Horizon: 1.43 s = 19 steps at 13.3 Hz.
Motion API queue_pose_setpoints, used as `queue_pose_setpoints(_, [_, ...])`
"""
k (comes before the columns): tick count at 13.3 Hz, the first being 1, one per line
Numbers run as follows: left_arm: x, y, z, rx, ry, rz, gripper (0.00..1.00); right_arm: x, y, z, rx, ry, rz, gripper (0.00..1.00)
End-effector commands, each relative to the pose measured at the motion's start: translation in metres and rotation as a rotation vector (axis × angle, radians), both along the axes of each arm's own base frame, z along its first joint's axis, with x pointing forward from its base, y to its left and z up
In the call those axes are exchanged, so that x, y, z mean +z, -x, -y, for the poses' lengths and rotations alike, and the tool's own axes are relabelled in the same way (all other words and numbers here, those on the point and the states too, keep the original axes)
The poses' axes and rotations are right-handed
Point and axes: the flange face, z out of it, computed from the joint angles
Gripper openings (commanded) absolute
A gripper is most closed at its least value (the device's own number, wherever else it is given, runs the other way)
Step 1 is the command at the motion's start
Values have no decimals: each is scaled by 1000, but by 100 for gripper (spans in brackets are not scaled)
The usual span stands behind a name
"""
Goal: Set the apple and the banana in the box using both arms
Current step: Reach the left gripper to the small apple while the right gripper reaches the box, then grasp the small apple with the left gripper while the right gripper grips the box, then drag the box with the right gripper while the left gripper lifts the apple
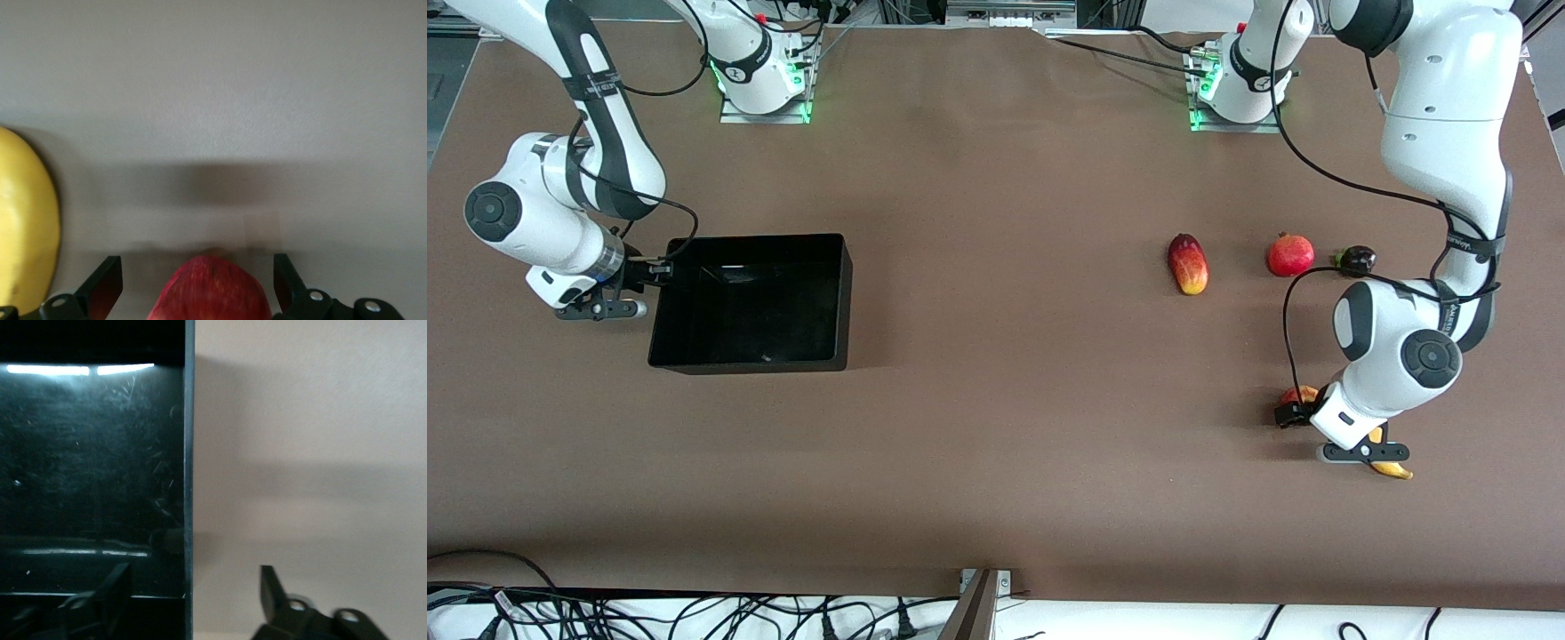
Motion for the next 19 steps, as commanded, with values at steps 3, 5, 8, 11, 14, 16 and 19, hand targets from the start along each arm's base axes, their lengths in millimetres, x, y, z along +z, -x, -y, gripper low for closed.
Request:
queue_pose_setpoints(3, [0,15,-4,32,0,-6,79,-11,7,-1,38,-19,-14,0])
queue_pose_setpoints(5, [0,15,-8,46,9,-9,12,-8,4,-3,32,-18,-10,0])
queue_pose_setpoints(8, [11,14,-7,75,12,-1,0,30,-24,-44,108,-38,-22,0])
queue_pose_setpoints(11, [17,16,-7,78,10,-16,0,94,-59,-106,90,-45,-116,0])
queue_pose_setpoints(14, [19,15,-7,80,9,-15,0,124,-59,-212,71,-10,-75,0])
queue_pose_setpoints(16, [36,15,-2,77,14,-27,0,123,-52,-299,29,15,-58,0])
queue_pose_setpoints(19, [80,18,8,82,20,-68,0,113,-39,-425,-60,-74,-73,0])
